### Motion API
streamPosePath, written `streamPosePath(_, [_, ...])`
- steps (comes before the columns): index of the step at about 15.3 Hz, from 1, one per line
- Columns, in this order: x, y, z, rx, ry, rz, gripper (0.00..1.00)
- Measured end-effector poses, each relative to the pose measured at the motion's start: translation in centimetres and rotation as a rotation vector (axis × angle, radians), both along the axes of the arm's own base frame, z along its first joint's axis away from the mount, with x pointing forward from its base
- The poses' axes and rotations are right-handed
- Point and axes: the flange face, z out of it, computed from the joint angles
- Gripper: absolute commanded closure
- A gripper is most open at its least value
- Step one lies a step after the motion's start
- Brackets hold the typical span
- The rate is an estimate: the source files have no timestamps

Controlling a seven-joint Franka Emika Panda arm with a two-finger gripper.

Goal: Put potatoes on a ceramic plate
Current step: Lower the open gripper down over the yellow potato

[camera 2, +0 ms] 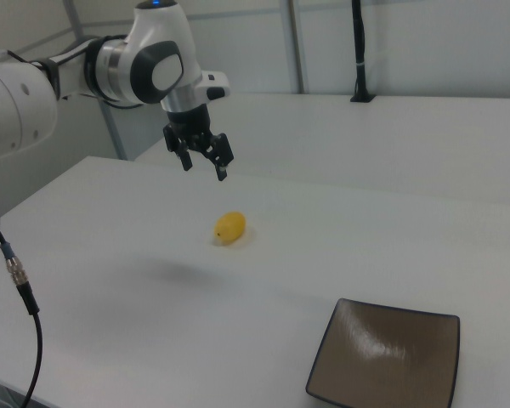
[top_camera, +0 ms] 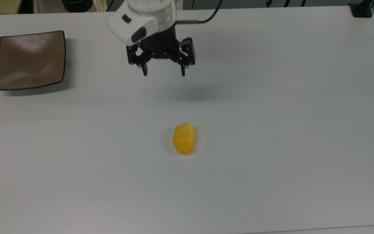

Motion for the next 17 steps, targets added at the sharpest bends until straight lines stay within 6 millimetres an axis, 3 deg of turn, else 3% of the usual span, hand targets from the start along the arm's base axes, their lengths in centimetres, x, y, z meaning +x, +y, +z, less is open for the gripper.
streamPosePath(3, [1.4,0.3,-2.4,0.002,-0.016,0.002,0.0])
streamPosePath(9, [4.1,2.0,-9.4,0.011,-0.038,0.012,0.0])
streamPosePath(17, [6.2,4.6,-16.9,0.011,-0.056,0.023,0.0])
